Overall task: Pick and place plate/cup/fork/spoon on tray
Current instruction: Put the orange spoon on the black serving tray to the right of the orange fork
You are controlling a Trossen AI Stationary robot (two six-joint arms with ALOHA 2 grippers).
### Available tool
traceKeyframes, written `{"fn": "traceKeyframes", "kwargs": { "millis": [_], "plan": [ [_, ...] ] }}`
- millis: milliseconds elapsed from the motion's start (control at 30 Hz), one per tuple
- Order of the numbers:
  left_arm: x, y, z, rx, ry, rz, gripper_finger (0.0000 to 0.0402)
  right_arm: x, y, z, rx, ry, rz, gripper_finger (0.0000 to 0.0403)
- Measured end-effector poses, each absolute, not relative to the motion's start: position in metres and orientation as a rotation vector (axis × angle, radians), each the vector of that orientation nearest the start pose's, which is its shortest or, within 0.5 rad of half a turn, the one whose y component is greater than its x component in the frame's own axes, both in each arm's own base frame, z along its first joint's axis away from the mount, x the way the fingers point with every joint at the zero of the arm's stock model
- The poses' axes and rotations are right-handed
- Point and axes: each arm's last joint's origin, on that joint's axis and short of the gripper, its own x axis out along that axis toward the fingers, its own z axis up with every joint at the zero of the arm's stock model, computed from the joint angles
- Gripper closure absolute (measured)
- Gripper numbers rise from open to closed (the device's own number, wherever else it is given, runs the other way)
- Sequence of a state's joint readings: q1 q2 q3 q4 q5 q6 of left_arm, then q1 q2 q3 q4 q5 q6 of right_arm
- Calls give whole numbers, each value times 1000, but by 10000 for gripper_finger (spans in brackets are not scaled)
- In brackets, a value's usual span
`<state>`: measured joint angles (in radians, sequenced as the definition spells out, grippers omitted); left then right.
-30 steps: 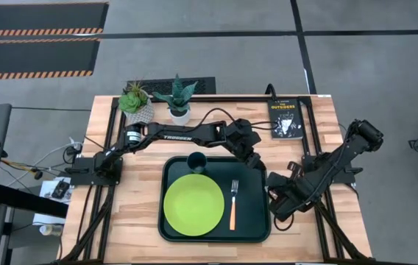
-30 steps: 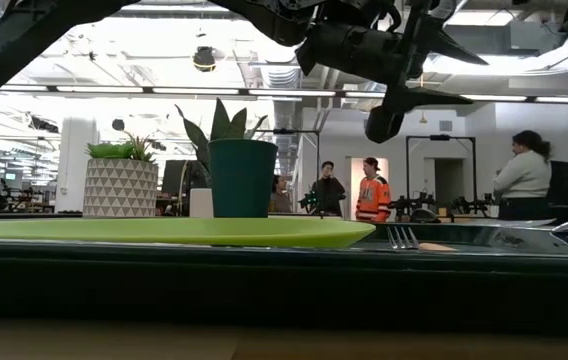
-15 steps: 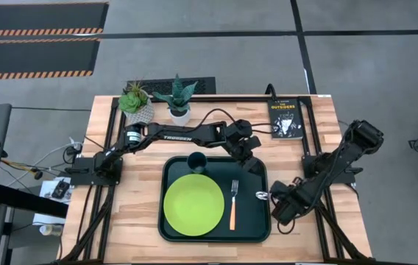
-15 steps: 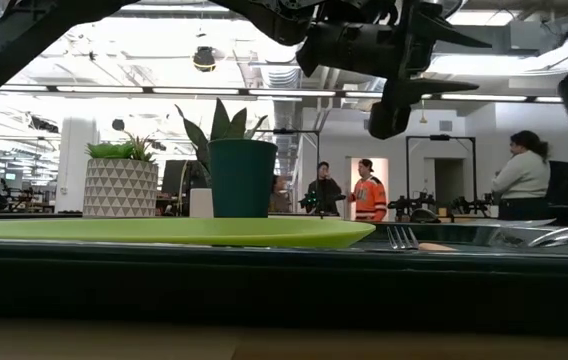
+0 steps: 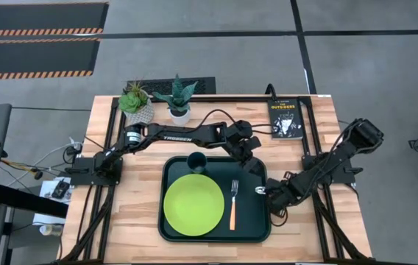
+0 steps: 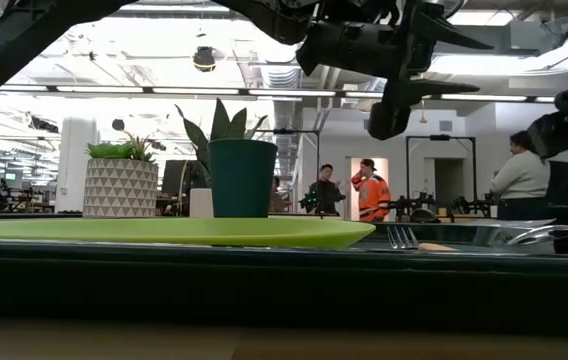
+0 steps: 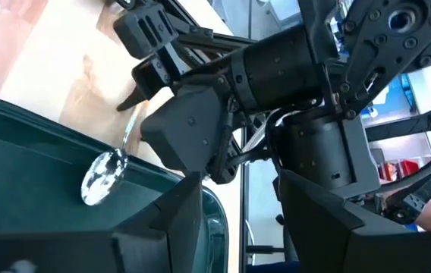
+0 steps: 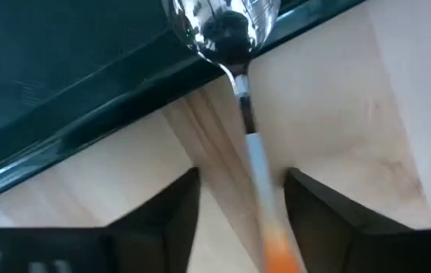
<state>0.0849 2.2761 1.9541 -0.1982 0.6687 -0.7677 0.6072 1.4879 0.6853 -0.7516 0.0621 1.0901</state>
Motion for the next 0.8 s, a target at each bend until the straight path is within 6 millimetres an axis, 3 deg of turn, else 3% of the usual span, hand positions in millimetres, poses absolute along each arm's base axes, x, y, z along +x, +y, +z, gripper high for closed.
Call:
{"fn": "traceKeyframes", "kwargs": {
  "millis": [300, 567, 800],
  "plan": [
    [521, 26, 239, -925, 693, -356, 239, 176, 118, 135, 340, 1487, -395, 383],
    [521, 27, 239, -921, 686, -338, 239, 178, 122, 140, 403, 1463, -450, 390],
    [520, 33, 240, -961, 707, -408, 239, 176, 135, 170, 546, 1365, -413, 392]
  ]
}}
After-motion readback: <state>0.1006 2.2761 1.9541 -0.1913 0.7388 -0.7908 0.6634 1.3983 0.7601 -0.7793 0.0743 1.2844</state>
